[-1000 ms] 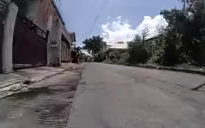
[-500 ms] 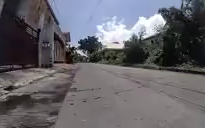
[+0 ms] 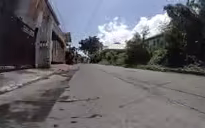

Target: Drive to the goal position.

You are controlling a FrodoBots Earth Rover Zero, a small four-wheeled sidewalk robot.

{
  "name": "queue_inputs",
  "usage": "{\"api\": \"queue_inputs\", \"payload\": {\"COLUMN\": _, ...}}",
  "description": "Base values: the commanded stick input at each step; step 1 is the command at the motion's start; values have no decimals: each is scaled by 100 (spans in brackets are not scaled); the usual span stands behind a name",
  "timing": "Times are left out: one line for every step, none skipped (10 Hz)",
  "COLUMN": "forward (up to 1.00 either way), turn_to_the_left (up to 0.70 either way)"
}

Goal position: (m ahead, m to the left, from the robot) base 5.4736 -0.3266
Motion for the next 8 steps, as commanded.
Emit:
{"api": "queue_inputs", "payload": {"forward": 100, "turn_to_the_left": -1}}
{"api": "queue_inputs", "payload": {"forward": 100, "turn_to_the_left": -1}}
{"api": "queue_inputs", "payload": {"forward": 100, "turn_to_the_left": -1}}
{"api": "queue_inputs", "payload": {"forward": 100, "turn_to_the_left": -1}}
{"api": "queue_inputs", "payload": {"forward": 100, "turn_to_the_left": 15}}
{"api": "queue_inputs", "payload": {"forward": 100, "turn_to_the_left": 36}}
{"api": "queue_inputs", "payload": {"forward": 100, "turn_to_the_left": 37}}
{"api": "queue_inputs", "payload": {"forward": 100, "turn_to_the_left": 25}}
